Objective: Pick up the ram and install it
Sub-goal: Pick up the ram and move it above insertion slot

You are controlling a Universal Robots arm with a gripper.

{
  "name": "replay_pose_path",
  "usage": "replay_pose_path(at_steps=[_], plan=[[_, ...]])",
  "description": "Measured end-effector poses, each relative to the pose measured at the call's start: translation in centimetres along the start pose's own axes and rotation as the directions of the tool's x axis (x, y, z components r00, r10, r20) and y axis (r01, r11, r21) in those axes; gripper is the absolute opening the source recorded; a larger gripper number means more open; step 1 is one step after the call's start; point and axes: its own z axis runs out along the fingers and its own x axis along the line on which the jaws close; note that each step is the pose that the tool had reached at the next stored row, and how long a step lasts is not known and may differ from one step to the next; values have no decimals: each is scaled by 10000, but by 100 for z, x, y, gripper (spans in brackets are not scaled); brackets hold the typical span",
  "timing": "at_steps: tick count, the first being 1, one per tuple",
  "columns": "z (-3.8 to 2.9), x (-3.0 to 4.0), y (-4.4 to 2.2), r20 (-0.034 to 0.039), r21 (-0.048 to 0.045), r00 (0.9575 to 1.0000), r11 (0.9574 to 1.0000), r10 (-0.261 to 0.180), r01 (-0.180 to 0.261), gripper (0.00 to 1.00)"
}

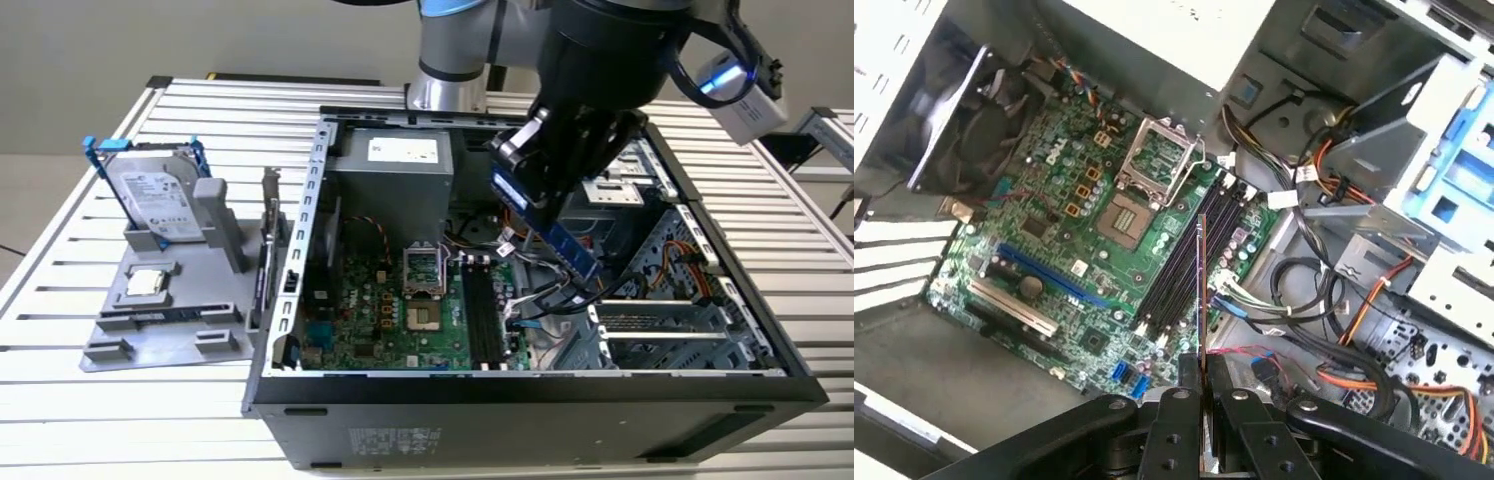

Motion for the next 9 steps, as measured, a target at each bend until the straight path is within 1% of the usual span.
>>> replay_pose_path(at_steps=[2,4,6,9], plan=[[0,0,0,-1,0,9995,9995,321,-321,0],[0,0,0,-2,-1,9979,9979,640,-640,0],[0,0,0,-3,-2,9956,9956,941,-941,0],[1,0,0,-3,-5,9903,9903,1390,-1390,0]])
